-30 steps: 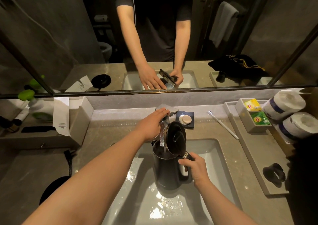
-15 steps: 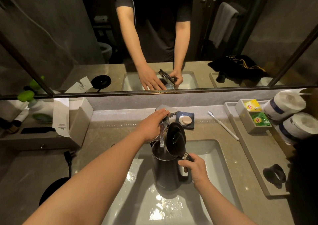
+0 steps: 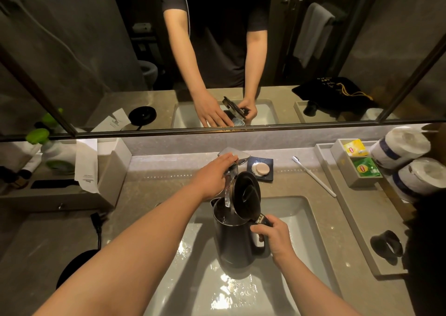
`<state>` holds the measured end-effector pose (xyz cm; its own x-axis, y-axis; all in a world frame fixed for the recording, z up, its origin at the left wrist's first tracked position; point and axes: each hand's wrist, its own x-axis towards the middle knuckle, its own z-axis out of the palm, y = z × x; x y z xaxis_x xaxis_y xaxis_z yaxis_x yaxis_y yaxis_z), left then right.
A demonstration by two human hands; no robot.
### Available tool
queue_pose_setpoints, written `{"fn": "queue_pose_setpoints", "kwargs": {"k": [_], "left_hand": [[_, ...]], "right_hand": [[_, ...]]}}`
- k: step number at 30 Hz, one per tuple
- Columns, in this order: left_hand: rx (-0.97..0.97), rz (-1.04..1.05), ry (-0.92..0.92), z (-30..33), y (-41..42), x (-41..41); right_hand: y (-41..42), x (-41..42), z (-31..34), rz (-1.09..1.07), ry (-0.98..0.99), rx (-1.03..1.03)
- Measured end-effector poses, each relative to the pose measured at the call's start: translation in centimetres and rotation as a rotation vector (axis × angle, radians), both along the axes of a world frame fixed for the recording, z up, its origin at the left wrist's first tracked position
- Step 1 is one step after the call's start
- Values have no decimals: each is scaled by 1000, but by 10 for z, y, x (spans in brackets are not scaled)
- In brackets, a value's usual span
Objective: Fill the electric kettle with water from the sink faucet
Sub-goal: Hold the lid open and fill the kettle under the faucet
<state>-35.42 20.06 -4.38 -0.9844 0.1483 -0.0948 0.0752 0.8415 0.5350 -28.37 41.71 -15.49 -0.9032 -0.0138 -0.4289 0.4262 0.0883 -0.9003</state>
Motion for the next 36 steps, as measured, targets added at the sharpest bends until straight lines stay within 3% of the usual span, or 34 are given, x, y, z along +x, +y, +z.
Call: {"fn": "queue_pose_setpoints", "kwargs": {"k": [24, 31, 36], "left_hand": [[-3, 14, 14, 18, 4, 2], [-52, -20, -16, 22, 3, 2], [-193, -175, -28, 21, 5, 4]], "right_hand": [[1, -2, 8, 19, 9, 9], [0, -3, 12, 32, 14, -4], [2, -2, 14, 46, 19, -8]]}}
